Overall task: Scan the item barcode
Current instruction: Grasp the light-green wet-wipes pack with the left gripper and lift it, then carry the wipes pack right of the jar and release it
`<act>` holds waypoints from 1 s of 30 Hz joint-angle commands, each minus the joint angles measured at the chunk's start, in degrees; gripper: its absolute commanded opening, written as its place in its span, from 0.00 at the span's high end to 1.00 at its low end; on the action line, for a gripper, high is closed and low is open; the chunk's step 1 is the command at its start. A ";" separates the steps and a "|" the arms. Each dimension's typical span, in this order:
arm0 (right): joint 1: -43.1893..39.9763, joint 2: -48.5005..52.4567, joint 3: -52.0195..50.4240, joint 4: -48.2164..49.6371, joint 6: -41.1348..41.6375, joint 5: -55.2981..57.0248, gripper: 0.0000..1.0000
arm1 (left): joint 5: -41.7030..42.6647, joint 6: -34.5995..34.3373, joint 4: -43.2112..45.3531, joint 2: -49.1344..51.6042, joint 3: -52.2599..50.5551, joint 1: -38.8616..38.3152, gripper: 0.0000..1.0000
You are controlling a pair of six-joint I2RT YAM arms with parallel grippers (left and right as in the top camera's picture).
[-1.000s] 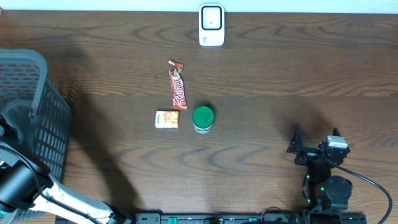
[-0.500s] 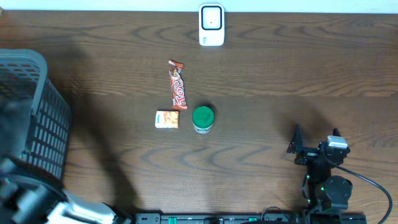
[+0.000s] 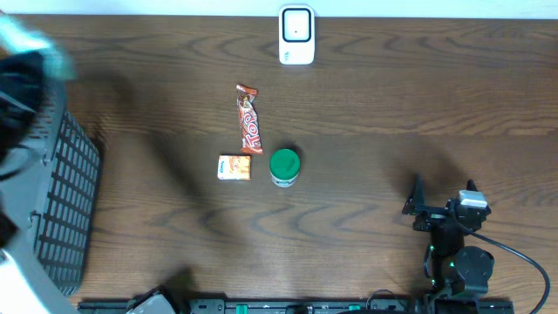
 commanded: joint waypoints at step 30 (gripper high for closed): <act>0.28 -0.20 -0.09 -0.20 -0.68 0.35 0.01 | 14.32 16.28 29.70 41.33 -20.02 -67.17 0.93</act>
